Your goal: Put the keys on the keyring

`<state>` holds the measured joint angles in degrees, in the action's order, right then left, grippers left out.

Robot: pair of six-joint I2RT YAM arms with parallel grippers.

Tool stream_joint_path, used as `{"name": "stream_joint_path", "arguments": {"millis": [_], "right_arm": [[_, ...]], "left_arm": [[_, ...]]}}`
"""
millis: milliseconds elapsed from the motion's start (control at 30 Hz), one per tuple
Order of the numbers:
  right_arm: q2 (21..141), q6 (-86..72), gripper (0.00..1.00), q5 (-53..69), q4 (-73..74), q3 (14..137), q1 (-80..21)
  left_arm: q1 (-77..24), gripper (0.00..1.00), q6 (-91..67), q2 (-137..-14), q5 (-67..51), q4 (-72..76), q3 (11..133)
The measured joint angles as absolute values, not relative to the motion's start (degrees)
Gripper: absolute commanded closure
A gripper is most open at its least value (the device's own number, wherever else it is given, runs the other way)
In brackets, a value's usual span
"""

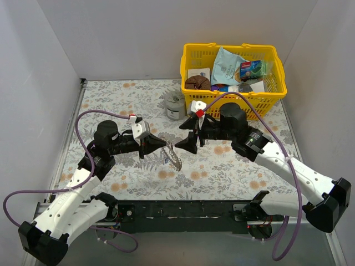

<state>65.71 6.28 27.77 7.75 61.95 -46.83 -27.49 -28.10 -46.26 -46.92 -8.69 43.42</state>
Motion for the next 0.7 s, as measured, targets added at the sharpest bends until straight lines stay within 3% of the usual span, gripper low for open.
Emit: {"name": "stream_joint_path", "arguments": {"millis": [300,700], "right_arm": [[66.9,5.2,0.45,40.6,1.1,62.1,-46.8],[69.7,3.7,0.62,46.5,-0.9,62.0,-46.8]], "left_arm": [[-27.5,1.00,-27.0,-45.5,-53.1,-6.6,42.7],[-27.5,1.00,-27.5,-44.0,-55.4,-3.7,42.6]]}}
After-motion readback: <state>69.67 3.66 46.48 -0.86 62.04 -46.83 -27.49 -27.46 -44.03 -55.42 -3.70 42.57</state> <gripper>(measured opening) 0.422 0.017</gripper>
